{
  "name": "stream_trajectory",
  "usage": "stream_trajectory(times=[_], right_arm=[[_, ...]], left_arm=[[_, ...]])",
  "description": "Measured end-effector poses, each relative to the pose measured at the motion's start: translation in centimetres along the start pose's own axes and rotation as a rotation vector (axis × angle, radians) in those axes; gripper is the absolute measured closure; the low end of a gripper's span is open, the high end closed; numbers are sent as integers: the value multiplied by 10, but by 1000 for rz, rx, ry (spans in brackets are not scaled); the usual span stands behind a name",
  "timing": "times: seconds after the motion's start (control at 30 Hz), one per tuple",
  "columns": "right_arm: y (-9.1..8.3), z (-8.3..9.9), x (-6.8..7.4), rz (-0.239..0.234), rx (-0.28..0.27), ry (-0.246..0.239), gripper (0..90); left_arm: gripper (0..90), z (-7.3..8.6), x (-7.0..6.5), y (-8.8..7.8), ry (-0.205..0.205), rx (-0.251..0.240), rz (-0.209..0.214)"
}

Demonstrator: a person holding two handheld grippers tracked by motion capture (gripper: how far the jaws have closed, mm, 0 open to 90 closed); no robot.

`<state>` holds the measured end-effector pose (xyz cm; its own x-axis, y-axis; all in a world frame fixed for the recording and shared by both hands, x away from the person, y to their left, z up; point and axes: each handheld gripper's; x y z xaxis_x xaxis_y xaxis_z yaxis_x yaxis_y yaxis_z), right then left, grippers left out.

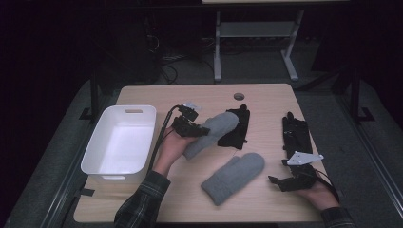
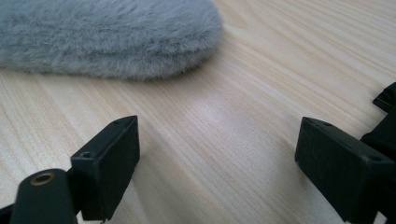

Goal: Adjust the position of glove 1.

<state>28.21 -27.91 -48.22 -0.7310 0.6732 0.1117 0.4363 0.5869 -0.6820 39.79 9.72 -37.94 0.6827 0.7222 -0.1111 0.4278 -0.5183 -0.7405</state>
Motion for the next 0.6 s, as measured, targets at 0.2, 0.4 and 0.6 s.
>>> stream_trajectory(times=[0.2, 0.4, 0.6], right_arm=[[0, 0, 0, 1, 0, 1, 137], [0, 0, 0, 1, 0, 2, 137], [0, 0, 0, 1, 0, 2, 137]], left_arm=[[740, 10, -16, -2, -8, -13, 42], [740, 17, -37, -4, -6, -21, 88], [740, 23, -61, -1, 20, -8, 138]])
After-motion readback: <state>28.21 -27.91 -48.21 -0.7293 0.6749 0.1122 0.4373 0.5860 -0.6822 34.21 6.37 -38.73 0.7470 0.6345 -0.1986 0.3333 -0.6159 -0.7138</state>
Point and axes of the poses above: each handheld gripper's, and its own axes: y roughly forward along the jaws, z roughly out of its underside, x roughly to its left, and after that the axes turned 6 degrees about -z, right-handed
